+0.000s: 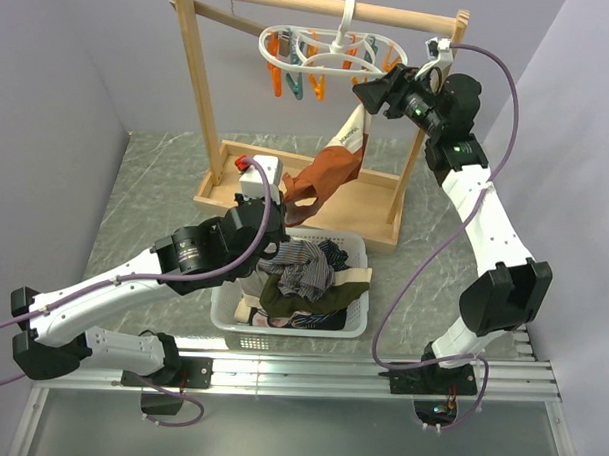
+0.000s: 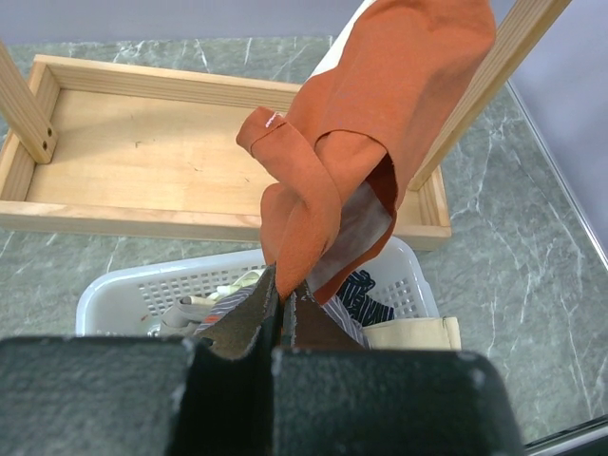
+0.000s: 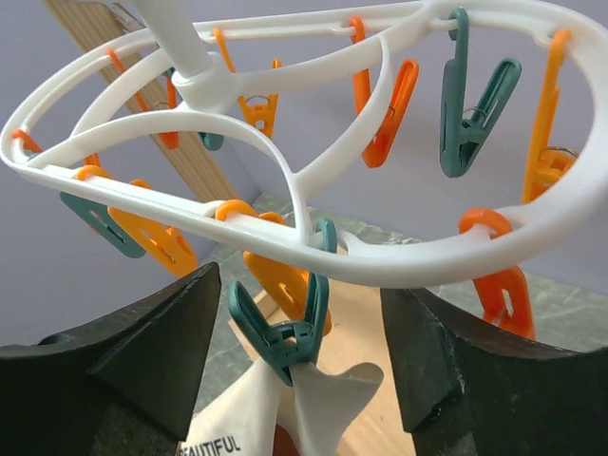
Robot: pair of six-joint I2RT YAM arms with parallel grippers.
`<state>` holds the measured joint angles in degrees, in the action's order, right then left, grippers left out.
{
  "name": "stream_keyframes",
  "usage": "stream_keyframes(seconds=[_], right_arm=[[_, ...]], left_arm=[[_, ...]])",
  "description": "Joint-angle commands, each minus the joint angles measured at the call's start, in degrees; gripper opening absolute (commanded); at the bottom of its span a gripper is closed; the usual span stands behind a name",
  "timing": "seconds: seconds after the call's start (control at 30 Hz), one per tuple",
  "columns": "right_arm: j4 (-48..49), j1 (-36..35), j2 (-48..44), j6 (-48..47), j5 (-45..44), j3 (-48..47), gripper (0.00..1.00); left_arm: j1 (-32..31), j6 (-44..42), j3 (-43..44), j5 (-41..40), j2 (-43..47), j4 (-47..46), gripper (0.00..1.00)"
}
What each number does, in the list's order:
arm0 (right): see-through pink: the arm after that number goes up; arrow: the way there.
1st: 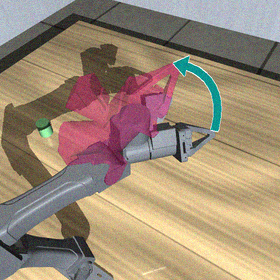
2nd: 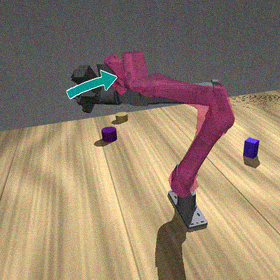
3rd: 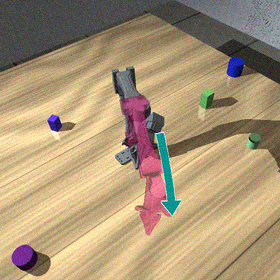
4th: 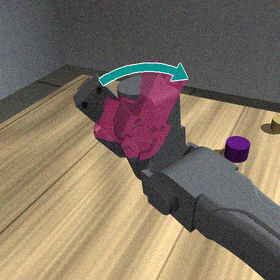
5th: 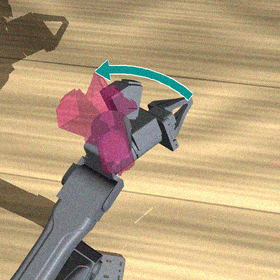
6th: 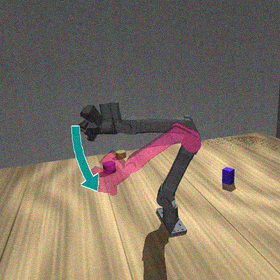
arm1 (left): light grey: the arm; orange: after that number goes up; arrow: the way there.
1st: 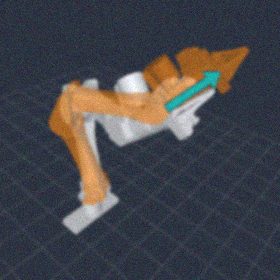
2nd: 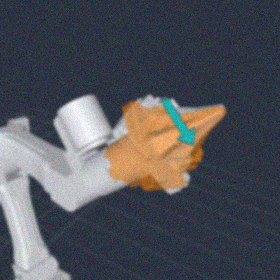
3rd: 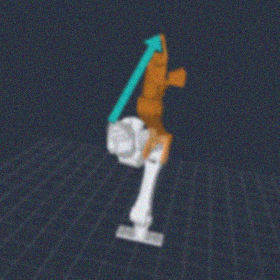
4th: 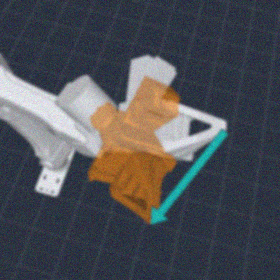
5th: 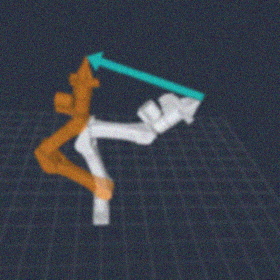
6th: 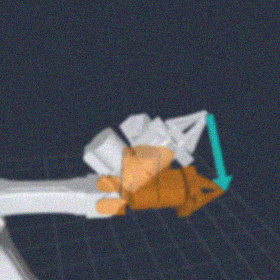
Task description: Remove the underwear clipped to the hanger
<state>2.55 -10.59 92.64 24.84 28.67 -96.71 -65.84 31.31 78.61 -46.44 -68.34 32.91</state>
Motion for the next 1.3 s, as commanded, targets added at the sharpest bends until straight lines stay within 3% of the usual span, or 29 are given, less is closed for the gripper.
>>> stream_keyframes(seconds=[0.0, 0.4, 0.6, 0.63, 0.67, 0.7, 0.77, 0.8, 1.1, 1.27], right_arm=[[5.71, 0.66, 0.35, 2.32, 1.92, -2.79, 0.74], [7.39, 0.92, 0.88, 3.81, 4.47, -3.4, 0.35], [7.03, 0.92, 0.79, 3.81, 4.47, -3.14, 0.26], [7.03, 0.92, 0.79, 3.9, 4.47, -3.22, 0.29], [6.86, 0.83, 0.79, 3.99, 4.38, -3.23, 0.38], [6.42, 0.92, 0.61, 4.07, 4.12, -3.31, 0.6], [5.46, 1.01, 0.35, 3.9, 3.94, -3.4, 0.74], [5.1, 1.01, 0.26, 3.81, 4.03, -3.49, 1.0], [3.87, 0.92, -7.38, 2.32, 1.41, 4.14, 1.0], [1.41, 1.01, -14.14, 0.12, -6.85, 10.65, 1.0]], left_arm=[[-0.43, 0.86, 2.25, -0.15, 1.36, 0.32, 0.01], [-0.42, 0.51, 2.25, -0.23, 1.19, -0.21, 0.01], [-0.34, 0.33, 2.43, -0.32, 1.01, -0.3, 0.01], [-0.34, 0.24, 2.51, -0.32, 1.1, -0.39, 0.01], [-0.34, 0.24, 2.69, -0.24, 1.1, -0.39, 0.01], [-0.34, 0.16, 2.78, -0.15, 1.19, -0.47, 0.01], [-0.34, -0.02, 3.56, 0.03, 1.1, -0.39, 0.01], [-0.42, -0.11, 3.92, 0.38, 1.1, -0.39, 0.01], [-0.42, -1.07, 10.95, 3.63, 2.5, 0.85, 0.01], [-0.34, -3.27, 16.99, 12.66, 2.51, 4.08, 0.01]])
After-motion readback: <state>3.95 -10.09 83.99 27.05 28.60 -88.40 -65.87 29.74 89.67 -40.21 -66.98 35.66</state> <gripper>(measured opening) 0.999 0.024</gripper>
